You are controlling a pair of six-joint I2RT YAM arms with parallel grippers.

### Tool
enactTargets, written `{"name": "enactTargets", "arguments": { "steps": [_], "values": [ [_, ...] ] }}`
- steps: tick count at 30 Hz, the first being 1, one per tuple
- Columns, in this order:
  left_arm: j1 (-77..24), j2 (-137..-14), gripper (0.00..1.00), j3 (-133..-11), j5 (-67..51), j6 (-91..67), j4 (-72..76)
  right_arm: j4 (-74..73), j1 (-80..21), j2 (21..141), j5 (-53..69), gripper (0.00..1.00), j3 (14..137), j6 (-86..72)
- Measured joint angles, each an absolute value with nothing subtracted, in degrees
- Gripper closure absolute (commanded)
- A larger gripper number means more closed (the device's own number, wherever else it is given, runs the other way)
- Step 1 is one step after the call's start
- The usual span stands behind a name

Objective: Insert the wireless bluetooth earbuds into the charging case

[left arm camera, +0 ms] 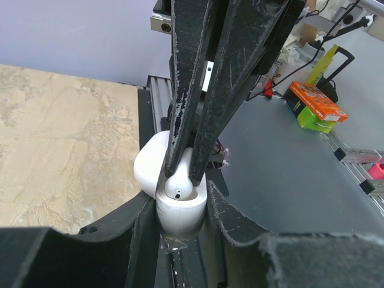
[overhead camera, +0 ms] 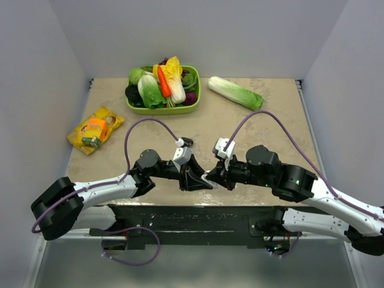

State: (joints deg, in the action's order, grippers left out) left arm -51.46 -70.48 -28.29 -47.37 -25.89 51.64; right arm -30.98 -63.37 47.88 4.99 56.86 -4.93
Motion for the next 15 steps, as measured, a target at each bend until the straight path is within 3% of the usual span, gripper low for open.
{"name": "enactTargets", "arguments": {
  "steps": [3,10,15],
  "values": [
    [-51.5,-70.5,1.0,-28.3,-47.1,-25.9,51.7,-30.9,-63.4,47.9,4.6,0.78,56.9,-5.3],
    [-51.4,-70.5,1.0,-28.3,-46.2,-25.9,52.4,-30.6,-63.4,47.9,3.7,0.73,56.9,-6.5],
    [-51.4,-70.5,1.0,-28.3,-45.5,-25.9,52.8,-30.0,-63.6,47.9,3.5,0.58,56.9,-7.3]
  ]
}}
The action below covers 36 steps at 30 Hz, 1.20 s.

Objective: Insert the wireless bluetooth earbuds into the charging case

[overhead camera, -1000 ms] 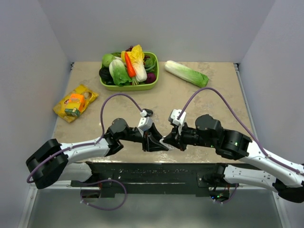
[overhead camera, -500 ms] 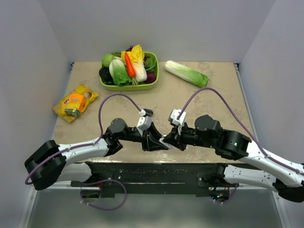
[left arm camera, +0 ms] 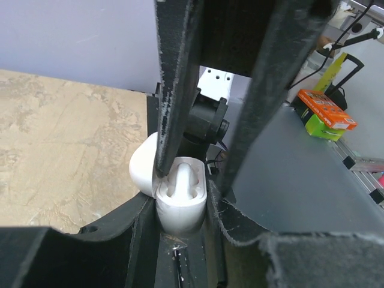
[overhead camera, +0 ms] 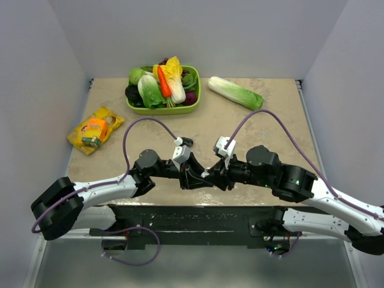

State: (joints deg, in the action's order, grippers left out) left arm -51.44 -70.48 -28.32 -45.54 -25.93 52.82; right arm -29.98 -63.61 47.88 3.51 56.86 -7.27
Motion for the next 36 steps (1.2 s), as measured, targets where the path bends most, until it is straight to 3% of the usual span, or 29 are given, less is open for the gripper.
{"name": "enactTargets", "arguments": {
  "steps": [6,12,17,24,28,31,33,36],
  "values": [
    [-51.4,-70.9,1.0,-28.3,-44.1,-26.0,53.5,-28.2,-63.9,44.2,-0.4,0.45,56.9,-9.9],
    [-51.5,-71.7,1.0,-27.5,-44.1,-26.7,57.0,-24.5,-63.7,35.7,-14.7,0.44,57.0,-13.5],
    [-51.5,-70.5,1.0,-23.4,-42.8,-27.9,59.6,-23.2,-63.5,36.0,-25.9,0.45,53.7,-18.2],
    [-51.5,-58.4,1.0,-17.0,-38.0,-27.7,58.5,-18.2,-60.8,45.6,-24.5,0.58,36.8,-24.9],
    [-51.5,-51.0,1.0,-14.5,-34.5,-26.8,57.0,-14.5,-59.8,56.9,-20.4,0.76,31.3,-26.5],
    [-51.5,-47.7,1.0,-12.8,-32.0,-26.1,55.7,-10.4,-59.6,64.3,-18.5,0.83,31.3,-26.9],
    [-51.5,-46.5,1.0,-11.6,-30.7,-25.9,54.9,-8.3,-59.3,67.3,-18.0,0.81,31.5,-26.9],
    [-51.5,-45.4,1.0,-10.0,-29.0,-25.9,54.2,-6.2,-58.2,71.7,-17.2,0.64,32.5,-27.0]
  ]
}}
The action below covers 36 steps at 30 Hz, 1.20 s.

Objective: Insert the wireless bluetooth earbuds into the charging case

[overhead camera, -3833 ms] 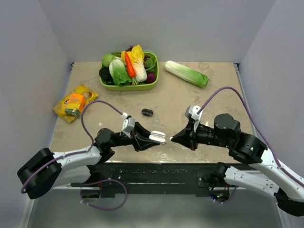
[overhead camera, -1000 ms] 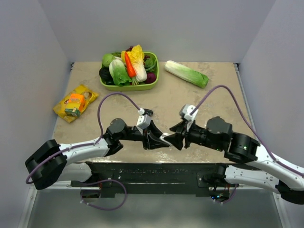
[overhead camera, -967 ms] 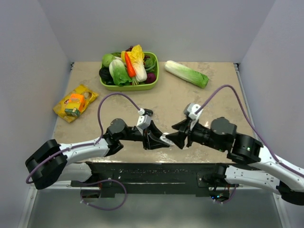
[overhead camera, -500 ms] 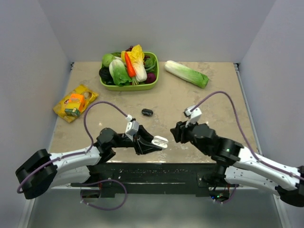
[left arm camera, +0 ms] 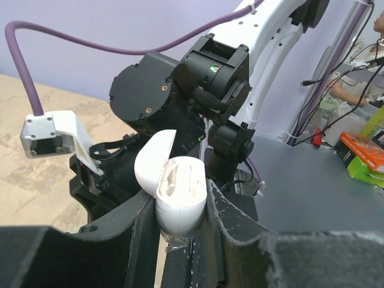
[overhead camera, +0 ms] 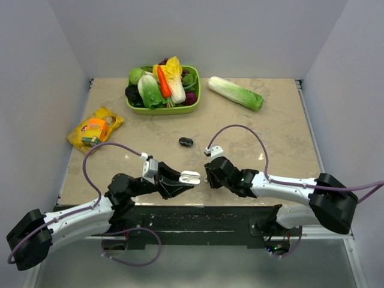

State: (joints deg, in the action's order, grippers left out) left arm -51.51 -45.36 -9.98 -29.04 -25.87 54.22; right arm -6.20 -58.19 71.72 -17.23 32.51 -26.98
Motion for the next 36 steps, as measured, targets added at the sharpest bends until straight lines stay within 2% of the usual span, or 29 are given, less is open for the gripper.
{"name": "enactTargets", "arguments": {
  "steps": [1,3,9,14,18,21,36],
  "values": [
    [-51.5,-45.1,1.0,-9.5,-28.6,-25.9,54.2,-5.7,-57.7,73.0,-17.0,0.58,32.9,-27.0],
    [-51.5,-44.6,1.0,-8.7,-27.9,-25.9,54.2,-4.8,-56.7,74.5,-16.9,0.57,33.4,-27.0],
    [-51.5,-44.5,1.0,-7.9,-27.0,-25.9,54.1,-3.4,-54.7,76.7,-16.8,0.6,34.2,-26.9],
    [-51.5,-44.5,1.0,-7.7,-26.7,-25.9,54.1,-2.9,-53.8,77.6,-16.8,0.73,34.4,-27.1],
    [-51.5,-44.5,1.0,-7.6,-26.5,-25.9,54.2,-2.8,-53.5,77.1,-16.8,0.9,34.3,-27.4],
    [-51.5,-44.6,1.0,-7.6,-26.5,-25.9,54.3,-2.7,-53.5,76.7,-16.7,1.0,34.0,-27.6],
    [-51.5,-46.1,1.0,-6.6,-26.5,-26.0,55.6,-3.3,-56.8,76.3,-13.3,1.0,31.3,-30.3]
  ]
}}
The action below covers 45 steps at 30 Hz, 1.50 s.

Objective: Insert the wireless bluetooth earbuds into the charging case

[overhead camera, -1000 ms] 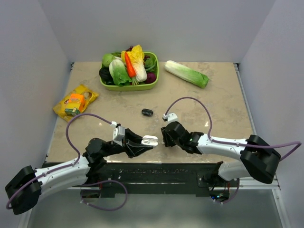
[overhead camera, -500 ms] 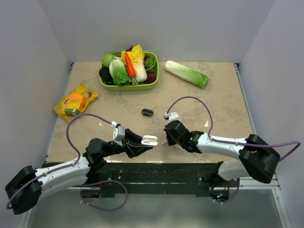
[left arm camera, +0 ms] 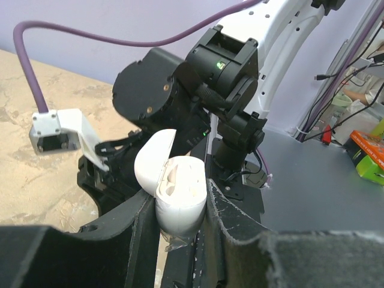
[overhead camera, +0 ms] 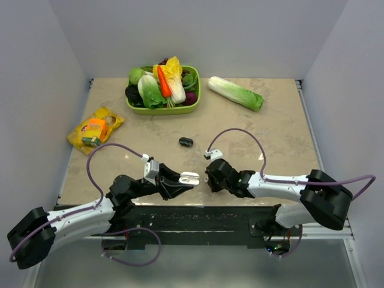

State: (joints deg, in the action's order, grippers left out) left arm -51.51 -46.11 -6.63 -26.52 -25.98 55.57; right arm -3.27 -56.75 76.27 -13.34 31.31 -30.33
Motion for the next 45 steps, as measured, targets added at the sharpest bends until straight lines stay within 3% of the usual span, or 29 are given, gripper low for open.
{"name": "enactTargets", "arguments": {
  "steps": [18,22,23,26,29,34,38,45],
  "values": [
    [-51.5,-46.0,1.0,-5.7,-26.3,-26.4,56.5,0.3,-57.2,85.1,-12.6,0.99,36.1,-31.1],
    [-51.5,-46.0,1.0,-5.7,-26.2,-26.4,56.5,0.9,-56.8,86.1,-12.4,0.78,37.0,-30.9],
    [-51.5,-46.0,1.0,-5.7,-26.2,-26.4,56.5,1.0,-56.7,86.1,-12.3,0.68,37.0,-30.6],
    [-51.5,-46.0,1.0,-5.7,-26.2,-26.4,56.5,0.3,-56.6,83.8,-11.7,0.54,37.0,-29.9],
    [-51.5,-45.9,1.0,-5.7,-26.2,-26.4,56.5,-0.2,-56.6,78.1,-11.1,0.5,37.0,-29.2],
    [-51.5,-45.8,1.0,-5.7,-26.2,-26.4,56.5,-2.4,-56.1,70.0,-12.0,0.51,38.1,-27.6],
    [-51.5,-46.0,1.0,-5.7,-26.2,-26.4,56.5,-3.5,-52.6,71.4,-12.5,0.65,39.2,-26.4],
    [-51.5,-45.3,1.0,-5.7,-26.2,-26.5,56.4,-3.6,-48.1,80.3,-11.2,0.62,39.2,-25.5]
  ]
}}
